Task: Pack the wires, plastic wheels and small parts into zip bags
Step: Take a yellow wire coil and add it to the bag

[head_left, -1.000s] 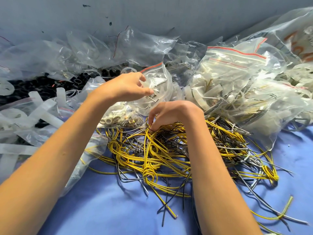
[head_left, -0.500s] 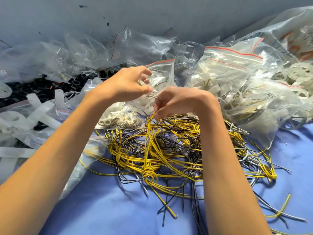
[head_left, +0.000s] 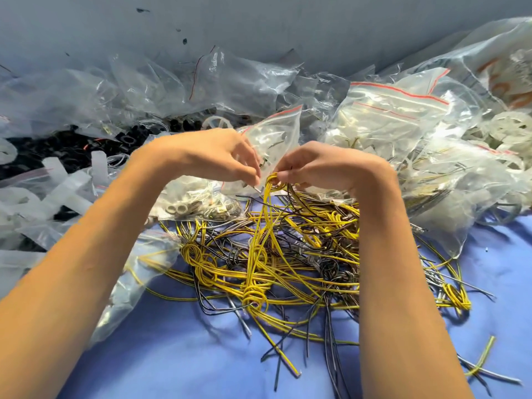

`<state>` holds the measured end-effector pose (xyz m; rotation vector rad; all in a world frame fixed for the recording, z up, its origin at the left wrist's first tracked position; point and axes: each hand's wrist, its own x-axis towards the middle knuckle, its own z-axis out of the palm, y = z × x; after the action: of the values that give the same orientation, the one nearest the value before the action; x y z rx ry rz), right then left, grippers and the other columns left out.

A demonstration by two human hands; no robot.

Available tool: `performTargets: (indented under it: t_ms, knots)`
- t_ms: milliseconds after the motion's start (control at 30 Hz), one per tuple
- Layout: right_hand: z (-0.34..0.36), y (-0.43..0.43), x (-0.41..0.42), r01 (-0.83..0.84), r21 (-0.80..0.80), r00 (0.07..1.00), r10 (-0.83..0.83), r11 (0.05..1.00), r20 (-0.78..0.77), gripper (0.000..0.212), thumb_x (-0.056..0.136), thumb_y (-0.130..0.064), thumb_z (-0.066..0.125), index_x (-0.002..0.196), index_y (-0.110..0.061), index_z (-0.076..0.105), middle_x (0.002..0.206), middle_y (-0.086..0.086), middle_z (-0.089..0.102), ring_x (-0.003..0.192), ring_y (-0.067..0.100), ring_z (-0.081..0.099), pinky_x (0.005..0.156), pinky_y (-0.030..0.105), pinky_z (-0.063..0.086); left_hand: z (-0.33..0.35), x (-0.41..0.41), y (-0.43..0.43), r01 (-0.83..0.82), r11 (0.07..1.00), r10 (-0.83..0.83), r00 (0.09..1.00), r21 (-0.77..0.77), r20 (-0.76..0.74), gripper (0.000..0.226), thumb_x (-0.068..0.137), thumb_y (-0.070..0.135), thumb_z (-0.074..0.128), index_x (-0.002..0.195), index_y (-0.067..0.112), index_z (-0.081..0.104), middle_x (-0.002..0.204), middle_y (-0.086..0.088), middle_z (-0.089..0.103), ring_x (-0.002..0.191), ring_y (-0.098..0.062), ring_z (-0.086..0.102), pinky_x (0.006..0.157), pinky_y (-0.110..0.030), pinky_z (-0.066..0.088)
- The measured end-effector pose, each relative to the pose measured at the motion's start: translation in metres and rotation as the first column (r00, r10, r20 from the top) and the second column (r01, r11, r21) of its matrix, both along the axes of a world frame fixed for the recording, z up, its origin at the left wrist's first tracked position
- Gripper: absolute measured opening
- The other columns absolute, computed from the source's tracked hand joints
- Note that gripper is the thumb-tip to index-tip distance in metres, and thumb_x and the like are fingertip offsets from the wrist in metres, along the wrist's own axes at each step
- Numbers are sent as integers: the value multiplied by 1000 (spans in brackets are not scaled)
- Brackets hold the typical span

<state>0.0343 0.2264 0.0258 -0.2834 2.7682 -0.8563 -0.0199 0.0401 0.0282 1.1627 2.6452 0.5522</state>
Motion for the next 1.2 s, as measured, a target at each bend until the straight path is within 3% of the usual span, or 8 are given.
performTargets:
  t_ms: [133, 300, 467, 633, 733, 967, 1100, 1200]
  knots:
    - [12, 11, 8, 24, -36, 995, -27, 999, -100, 10, 91, -24, 61, 92, -21, 71, 94, 6, 69, 83, 9, 54, 77, 27, 40, -3, -7, 0, -6, 999, 8, 999, 54, -37, 17, 82, 52, 64, 90, 37, 67, 86, 15, 65, 75, 11, 57, 66, -17, 42]
    - [16, 13, 9, 44, -53, 979, -54, 998, -198, 10, 95, -19, 57, 92, -23, 65, 84, -4, 62, 83, 10, 50, 72, 27, 36, -1, -2, 8, -67, 981, 52, 995, 182, 87, 46, 75, 68, 39, 89, 34, 67, 94, 5, 69, 92, -5, 62, 77, -30, 50]
    - [20, 5, 9, 81, -189, 924, -145, 979, -354, 10, 93, -16, 58, 90, -16, 68, 87, 7, 66, 76, 12, 50, 66, 25, 36, -4, 0, 10, -65, 977, 49, 996, 205, 79, 40, 84, 61, 41, 87, 31, 67, 85, 6, 68, 71, 3, 58, 61, -20, 42]
    - [28, -3, 8, 59, -269, 868, -182, 961, -462, 13, 92, -12, 58, 83, -19, 64, 88, 7, 72, 84, 20, 69, 82, 34, 51, 0, 1, 11, -146, 948, 116, 986, 283, 120, 72, 88, 68, 18, 86, 22, 74, 95, -6, 71, 91, -27, 61, 83, -37, 46]
    - [25, -8, 7, 45, -314, 879, -187, 948, -438, 23, 97, -10, 50, 78, -22, 54, 75, 4, 68, 68, 18, 68, 74, 32, 52, 2, 4, 9, -155, 931, 103, 980, 331, 170, 81, 78, 72, 10, 81, 21, 73, 98, -11, 71, 94, -26, 61, 87, -40, 45]
    - [30, -19, 2, 22, -330, 758, -231, 944, -610, 13, 94, -11, 56, 83, -18, 60, 62, -8, 59, 47, -4, 54, 54, 15, 44, 2, 2, 10, -158, 917, 102, 980, 365, 169, 72, 82, 69, 20, 82, 20, 71, 88, 0, 73, 76, -7, 65, 73, -30, 45]
    - [19, -22, -3, 25, -280, 856, -166, 960, -490, 14, 93, -15, 57, 87, -12, 69, 67, -2, 66, 57, 7, 58, 66, 34, 56, 4, 1, 6, -120, 905, 88, 991, 408, 96, 42, 84, 44, 51, 90, 8, 70, 92, -7, 69, 78, -9, 58, 73, -24, 42]
    - [9, -24, -5, 16, -276, 954, -97, 961, -284, 13, 93, -16, 58, 90, -9, 68, 75, 6, 67, 65, 13, 61, 71, 33, 57, 1, 1, 2, -76, 940, 87, 996, 334, -19, 22, 90, 21, 59, 91, 1, 67, 84, -18, 61, 78, -16, 47, 68, -27, 35]
